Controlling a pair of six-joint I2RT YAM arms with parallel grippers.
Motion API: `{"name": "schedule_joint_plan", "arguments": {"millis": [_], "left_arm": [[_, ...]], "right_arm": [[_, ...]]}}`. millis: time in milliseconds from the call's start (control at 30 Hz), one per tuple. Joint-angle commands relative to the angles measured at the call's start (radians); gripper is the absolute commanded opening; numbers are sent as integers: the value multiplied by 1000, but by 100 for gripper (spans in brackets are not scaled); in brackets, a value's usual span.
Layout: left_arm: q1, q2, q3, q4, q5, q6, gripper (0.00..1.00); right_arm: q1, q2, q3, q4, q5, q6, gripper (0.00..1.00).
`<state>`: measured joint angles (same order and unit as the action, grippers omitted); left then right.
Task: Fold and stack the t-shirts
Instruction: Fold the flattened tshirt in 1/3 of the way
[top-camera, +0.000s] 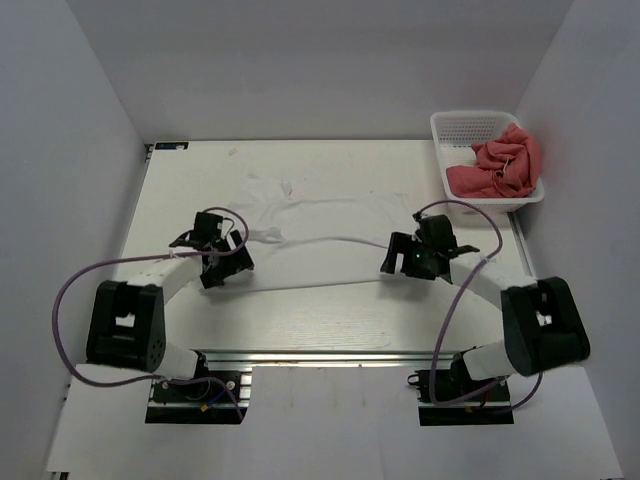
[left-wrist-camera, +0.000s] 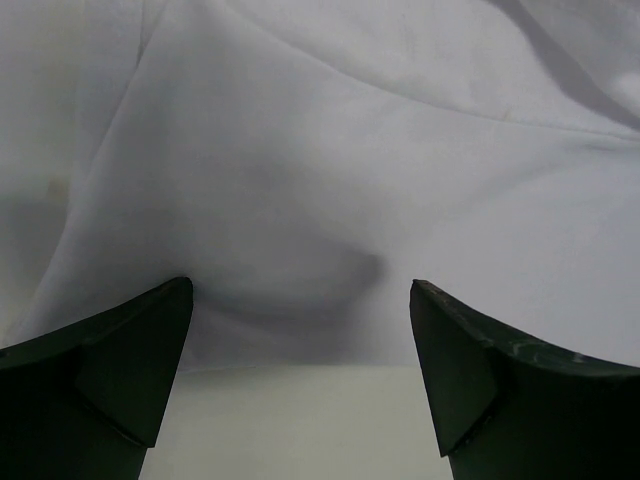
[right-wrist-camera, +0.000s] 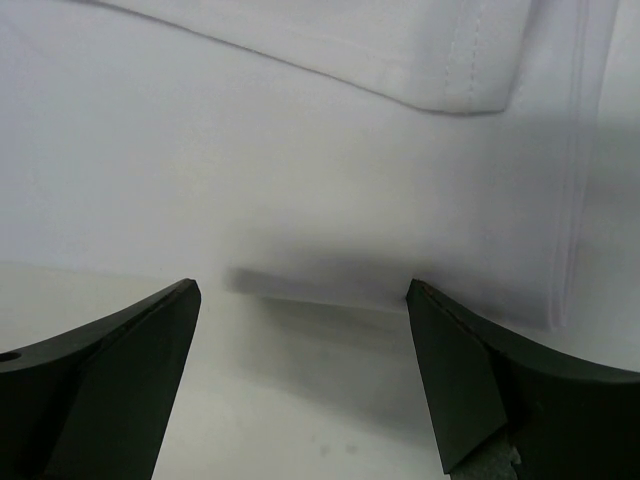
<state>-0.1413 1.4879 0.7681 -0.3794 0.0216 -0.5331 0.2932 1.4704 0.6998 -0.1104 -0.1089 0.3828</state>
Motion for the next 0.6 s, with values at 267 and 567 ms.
{"name": "schedule_joint_plan", "arguments": {"millis": [267, 567], "left_arm": [[-33, -469, -9, -268, -54, -24, 100], [-64, -214, 30, -63, 144, 15, 100]], "right_arm": [[86, -351, -102, -152, -14, 59, 90], [83, -182, -42, -39, 25, 111, 90]]}}
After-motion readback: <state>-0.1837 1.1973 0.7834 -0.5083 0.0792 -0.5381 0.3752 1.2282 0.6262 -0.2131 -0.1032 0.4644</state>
